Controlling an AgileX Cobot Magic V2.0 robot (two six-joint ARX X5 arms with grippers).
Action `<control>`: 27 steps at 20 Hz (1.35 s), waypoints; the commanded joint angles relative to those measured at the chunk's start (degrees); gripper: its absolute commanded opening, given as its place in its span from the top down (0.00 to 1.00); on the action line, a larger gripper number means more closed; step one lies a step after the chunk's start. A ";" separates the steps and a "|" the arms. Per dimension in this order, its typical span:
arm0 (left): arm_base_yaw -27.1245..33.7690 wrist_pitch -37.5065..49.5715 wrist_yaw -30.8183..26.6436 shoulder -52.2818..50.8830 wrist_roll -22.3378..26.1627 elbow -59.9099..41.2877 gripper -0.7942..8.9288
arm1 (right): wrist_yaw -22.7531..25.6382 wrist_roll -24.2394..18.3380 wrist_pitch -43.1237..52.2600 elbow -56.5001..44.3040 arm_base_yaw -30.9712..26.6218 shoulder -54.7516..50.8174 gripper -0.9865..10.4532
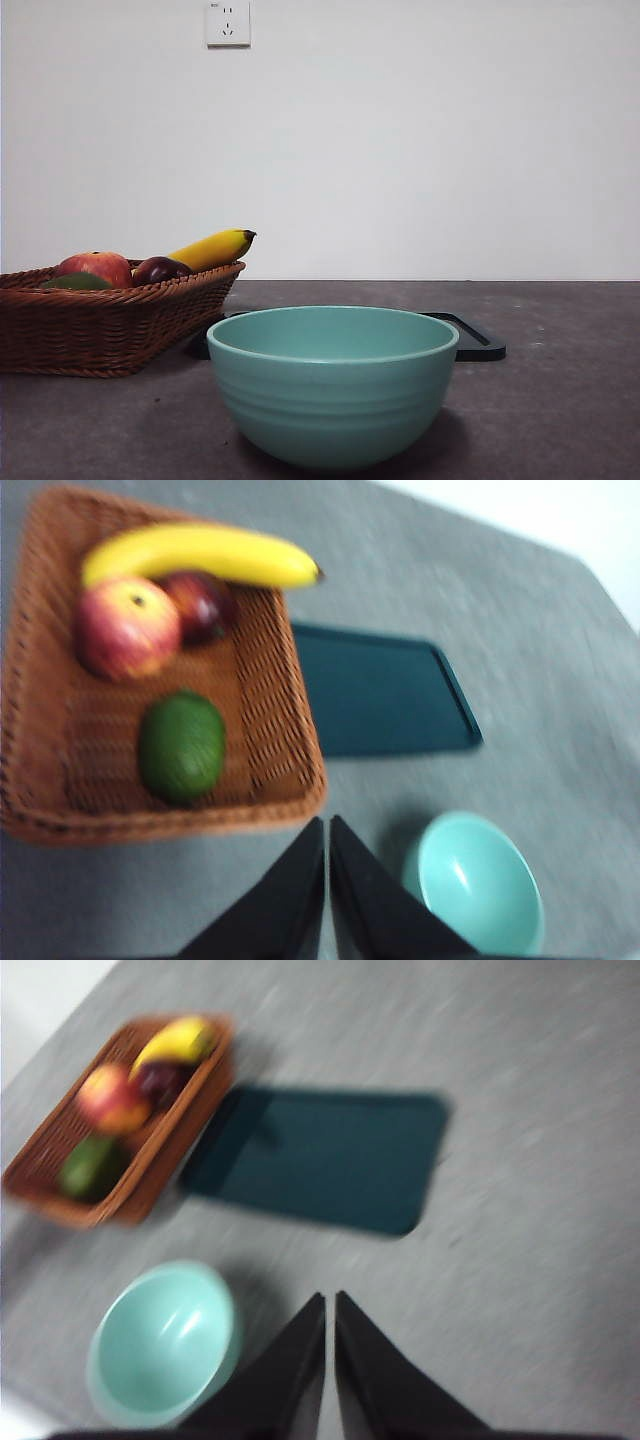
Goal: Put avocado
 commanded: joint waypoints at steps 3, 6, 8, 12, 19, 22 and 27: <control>-3.45 -10.91 4.42 5.53 7.52 7.76 0.91 | -1.46 -6.21 -8.33 6.10 8.52 5.20 0.91; -5.42 -14.97 5.73 6.47 8.98 9.97 0.91 | -1.44 -7.30 -10.88 6.54 14.80 6.16 0.91; -6.32 -16.92 5.75 6.43 9.05 10.32 0.91 | -1.44 -7.78 -12.22 6.54 18.34 6.16 0.91; -6.62 -19.02 5.73 6.43 10.27 10.32 0.91 | -1.44 -7.78 -12.31 6.54 22.16 6.16 0.91; -6.62 -18.99 5.68 6.43 10.23 10.32 0.81 | -1.44 -7.74 -12.26 6.54 22.56 6.16 0.88; -6.62 -18.95 5.49 6.43 10.23 10.32 0.59 | -1.44 -7.67 -12.24 6.54 22.56 6.16 0.74; -6.62 -18.80 5.25 6.45 10.16 10.32 0.47 | -1.42 -7.63 -11.63 6.54 22.53 6.16 0.58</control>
